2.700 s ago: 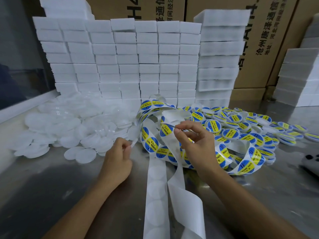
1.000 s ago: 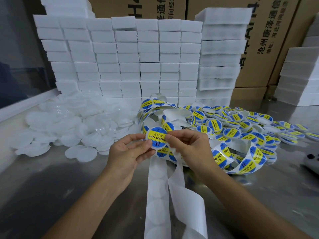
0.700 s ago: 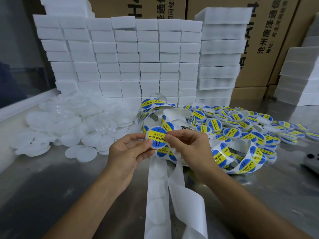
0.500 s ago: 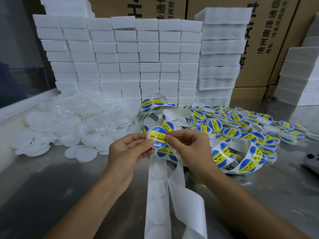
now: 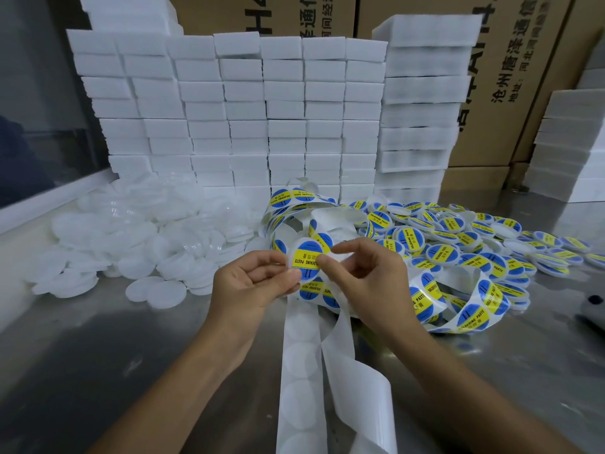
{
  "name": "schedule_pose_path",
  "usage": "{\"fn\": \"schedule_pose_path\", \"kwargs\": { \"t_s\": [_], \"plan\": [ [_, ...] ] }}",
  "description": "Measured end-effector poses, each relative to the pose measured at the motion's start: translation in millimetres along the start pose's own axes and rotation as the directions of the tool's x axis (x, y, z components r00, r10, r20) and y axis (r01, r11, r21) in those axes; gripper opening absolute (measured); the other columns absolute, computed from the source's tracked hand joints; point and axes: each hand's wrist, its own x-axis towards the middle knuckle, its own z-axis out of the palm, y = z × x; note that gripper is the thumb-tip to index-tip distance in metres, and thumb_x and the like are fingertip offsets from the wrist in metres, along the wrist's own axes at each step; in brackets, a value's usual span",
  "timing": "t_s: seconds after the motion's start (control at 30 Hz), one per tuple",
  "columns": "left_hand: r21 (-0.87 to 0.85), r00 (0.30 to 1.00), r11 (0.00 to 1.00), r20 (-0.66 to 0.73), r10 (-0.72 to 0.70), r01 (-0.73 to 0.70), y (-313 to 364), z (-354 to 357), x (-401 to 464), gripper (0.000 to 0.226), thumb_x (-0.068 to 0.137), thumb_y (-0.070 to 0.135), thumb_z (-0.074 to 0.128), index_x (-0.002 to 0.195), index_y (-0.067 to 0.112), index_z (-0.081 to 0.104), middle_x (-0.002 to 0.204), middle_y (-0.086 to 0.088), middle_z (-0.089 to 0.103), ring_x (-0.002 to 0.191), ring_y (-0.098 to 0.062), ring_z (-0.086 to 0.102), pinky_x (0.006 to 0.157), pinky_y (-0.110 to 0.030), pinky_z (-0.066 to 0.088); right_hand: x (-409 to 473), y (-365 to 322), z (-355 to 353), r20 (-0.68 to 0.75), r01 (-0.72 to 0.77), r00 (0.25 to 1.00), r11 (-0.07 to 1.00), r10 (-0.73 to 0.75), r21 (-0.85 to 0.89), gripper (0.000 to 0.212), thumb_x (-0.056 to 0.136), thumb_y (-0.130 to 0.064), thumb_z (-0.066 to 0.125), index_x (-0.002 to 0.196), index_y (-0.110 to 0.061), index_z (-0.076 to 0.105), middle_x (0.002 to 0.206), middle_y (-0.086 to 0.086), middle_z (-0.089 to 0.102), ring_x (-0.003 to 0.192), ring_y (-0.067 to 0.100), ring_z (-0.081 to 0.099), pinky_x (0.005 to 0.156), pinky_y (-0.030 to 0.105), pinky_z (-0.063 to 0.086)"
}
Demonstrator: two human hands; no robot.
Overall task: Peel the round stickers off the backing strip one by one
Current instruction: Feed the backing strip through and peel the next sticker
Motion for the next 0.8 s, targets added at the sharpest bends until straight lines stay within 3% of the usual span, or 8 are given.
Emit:
{"fn": "schedule_pose_path", "kwargs": {
  "t_s": [0.1, 0.2, 0.37, 0.47, 0.57, 0.7, 0.8],
  "plan": [
    [-0.106, 0.997, 0.991, 0.033, -0.073, 0.076, 0, 1, -1, 0.036, 0.058, 0.013, 0.079, 0.093, 0.008, 0.071, 0.087, -0.018, 0.075, 0.077, -0.027, 0.074, 0.067, -0.027, 0.058, -5, -4, 6, 0.064, 0.089, 0.994, 0.995, -0.092, 0.042, 0.033, 0.08, -0.027, 0.08, 0.111, -0.022, 0.07, 0.085, -0.008, 0.071, 0.067, 0.008, 0.065, 0.062, 0.022, 0.054],
    [-0.157, 0.991, 0.98, 0.089, -0.105, 0.118, 0, 4, -2, 0.038, 0.066, 0.011, 0.072, 0.104, 0.01, 0.072, 0.094, -0.018, 0.075, 0.085, -0.026, 0.074, 0.07, -0.026, 0.058, -9, -5, 12, 0.108, 0.107, 0.988, 0.993, -0.112, 0.057, 0.041, 0.08, -0.026, 0.08, 0.119, -0.019, 0.068, 0.088, -0.005, 0.07, 0.066, 0.007, 0.064, 0.062, 0.021, 0.054],
    [-0.18, 0.977, 0.97, 0.164, -0.133, 0.163, 2, 8, -4, 0.031, 0.065, 0.012, 0.071, 0.093, 0.023, 0.08, 0.091, -0.01, 0.076, 0.08, -0.019, 0.074, 0.067, -0.025, 0.058, -4, -5, 8, 0.036, 0.055, 0.998, 0.989, -0.061, 0.14, 0.015, 0.094, -0.018, 0.065, 0.101, -0.008, 0.073, 0.081, 0.004, 0.074, 0.071, 0.014, 0.07, 0.068, 0.037, 0.059],
    [-0.161, 0.976, 0.972, 0.161, -0.145, 0.171, 3, 10, -5, 0.03, 0.064, 0.012, 0.072, 0.091, 0.021, 0.081, 0.09, -0.01, 0.076, 0.076, -0.019, 0.074, 0.064, -0.025, 0.059, -3, -5, 7, 0.02, 0.056, 0.998, 0.994, -0.058, 0.091, 0.015, 0.097, -0.014, 0.058, 0.094, -0.008, 0.072, 0.073, 0.004, 0.071, 0.064, 0.018, 0.066, 0.063, 0.041, 0.057],
    [-0.154, 0.98, 0.975, 0.144, -0.139, 0.161, 4, 8, -5, 0.029, 0.063, 0.016, 0.072, 0.091, 0.022, 0.081, 0.093, -0.011, 0.076, 0.078, -0.019, 0.074, 0.064, -0.024, 0.058, -5, -5, 10, 0.067, 0.034, 0.997, 0.992, -0.042, 0.122, 0.012, 0.093, -0.019, 0.065, 0.096, -0.01, 0.071, 0.073, 0.003, 0.072, 0.063, 0.016, 0.067, 0.063, 0.039, 0.058],
    [-0.143, 0.98, 0.98, 0.166, -0.111, 0.135, 4, 6, -5, 0.03, 0.064, 0.019, 0.072, 0.092, 0.024, 0.08, 0.092, -0.011, 0.076, 0.083, -0.019, 0.074, 0.066, -0.023, 0.058, -9, -7, 12, 0.087, 0.006, 0.996, 0.997, -0.013, 0.079, 0.042, 0.069, -0.054, 0.073, 0.091, -0.018, 0.069, 0.063, -0.005, 0.066, 0.057, 0.011, 0.062, 0.056, 0.023, 0.051],
    [-0.118, 0.974, 0.982, 0.19, -0.121, 0.146, 4, 5, -5, 0.032, 0.063, 0.021, 0.074, 0.094, 0.023, 0.08, 0.096, -0.011, 0.076, 0.085, -0.02, 0.074, 0.067, -0.025, 0.058, -6, -6, 11, 0.047, 0.005, 0.999, 0.998, -0.008, 0.063, 0.036, 0.078, -0.047, 0.073, 0.084, -0.011, 0.068, 0.063, 0.002, 0.067, 0.057, 0.017, 0.064, 0.056, 0.036, 0.055]
  ]
}}
